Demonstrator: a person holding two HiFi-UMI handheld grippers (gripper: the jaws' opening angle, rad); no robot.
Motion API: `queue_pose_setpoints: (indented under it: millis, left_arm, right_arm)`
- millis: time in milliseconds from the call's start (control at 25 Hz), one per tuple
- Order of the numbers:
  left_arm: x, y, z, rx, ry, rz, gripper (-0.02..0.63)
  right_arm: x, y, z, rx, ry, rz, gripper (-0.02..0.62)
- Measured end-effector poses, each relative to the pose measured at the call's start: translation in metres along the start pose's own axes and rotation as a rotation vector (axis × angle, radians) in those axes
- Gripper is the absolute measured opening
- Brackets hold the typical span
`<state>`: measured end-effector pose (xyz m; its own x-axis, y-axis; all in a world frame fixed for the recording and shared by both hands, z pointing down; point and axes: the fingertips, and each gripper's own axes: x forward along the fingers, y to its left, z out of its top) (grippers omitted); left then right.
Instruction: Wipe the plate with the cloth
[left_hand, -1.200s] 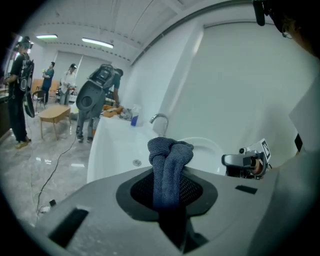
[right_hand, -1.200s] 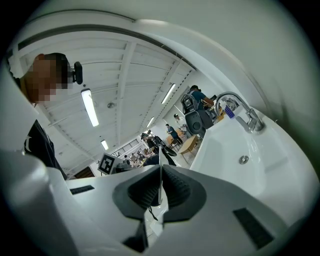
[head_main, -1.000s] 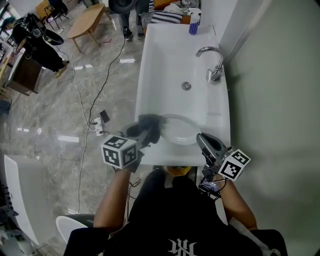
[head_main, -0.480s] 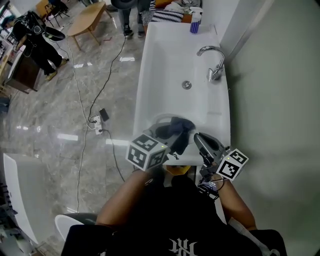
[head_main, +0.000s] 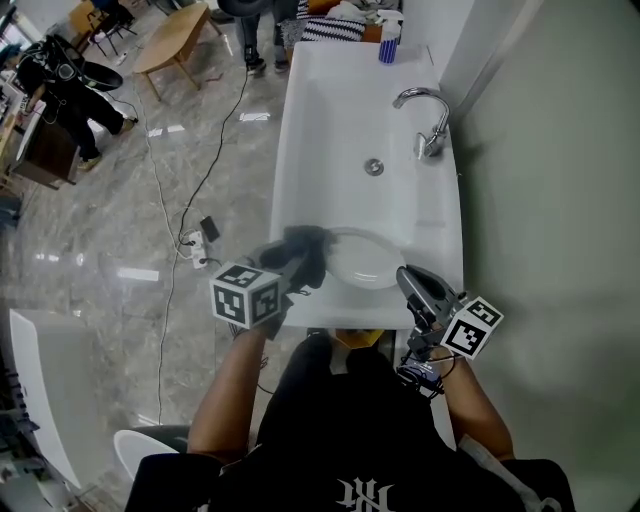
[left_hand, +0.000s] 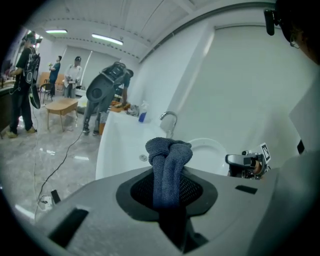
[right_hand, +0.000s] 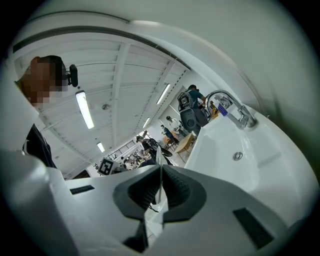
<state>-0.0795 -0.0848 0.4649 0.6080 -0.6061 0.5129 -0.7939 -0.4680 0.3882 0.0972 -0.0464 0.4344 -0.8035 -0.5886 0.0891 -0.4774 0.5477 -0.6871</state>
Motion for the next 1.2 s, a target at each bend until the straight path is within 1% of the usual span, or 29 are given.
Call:
queue_pose_setpoints:
  millis: [80,160,200,320,440,560,680,800,880,1040,1200]
  left_arm:
    - [-0.004,0.010,-0.004,-0.035,-0.008,-0.005,0.063]
    - [-0.009,0.013,-0.006,-0.081,-0.043,-0.049,0.063]
    - [-0.013,0.013,-0.006,-0.088,-0.067,-0.075,0.063]
    - [-0.026,0.003,-0.006,-0.061,-0.143,-0.161,0.063]
    - [-0.036,-0.012,-0.010,-0.052,-0.223,-0.257,0.063]
    - [-0.039,-0.019,-0.024,-0.033,-0.234,-0.306,0.063]
    - [-0.042,-0.025,-0.030,-0.042,-0.245,-0.357,0.063]
    - [-0.046,-0.022,-0.045,-0.038,-0.217,-0.355,0.063]
    - [-0.052,-0.021,-0.050,-0.035,-0.215,-0.354,0.063]
    - [-0.056,-0.019,-0.051,-0.027,-0.212,-0.353,0.063]
    - [-0.058,-0.020,-0.051,-0.024,-0.220,-0.353,0.063]
  right_arm:
    - [0.000,-0.009,0.000,0.014,0.002,-0.022,0.010]
    - [-0.001,-0.023,-0.001,0.060,0.004,-0.056,0.009]
    - [-0.002,-0.032,-0.001,0.091,0.006,-0.073,0.009]
    - [-0.004,-0.055,-0.006,0.173,0.031,-0.118,0.011]
    - [-0.001,-0.075,-0.021,0.261,0.088,-0.124,0.011]
    - [0.004,-0.093,-0.047,0.361,0.172,-0.126,0.011]
    - [0.006,-0.107,-0.076,0.422,0.258,-0.179,0.011]
    - [0.011,-0.112,-0.100,0.446,0.305,-0.213,0.011]
    - [0.013,-0.112,-0.112,0.447,0.330,-0.232,0.011]
    - [0.019,-0.120,-0.121,0.449,0.360,-0.251,0.011]
    - [0.020,-0.130,-0.128,0.447,0.382,-0.290,0.011]
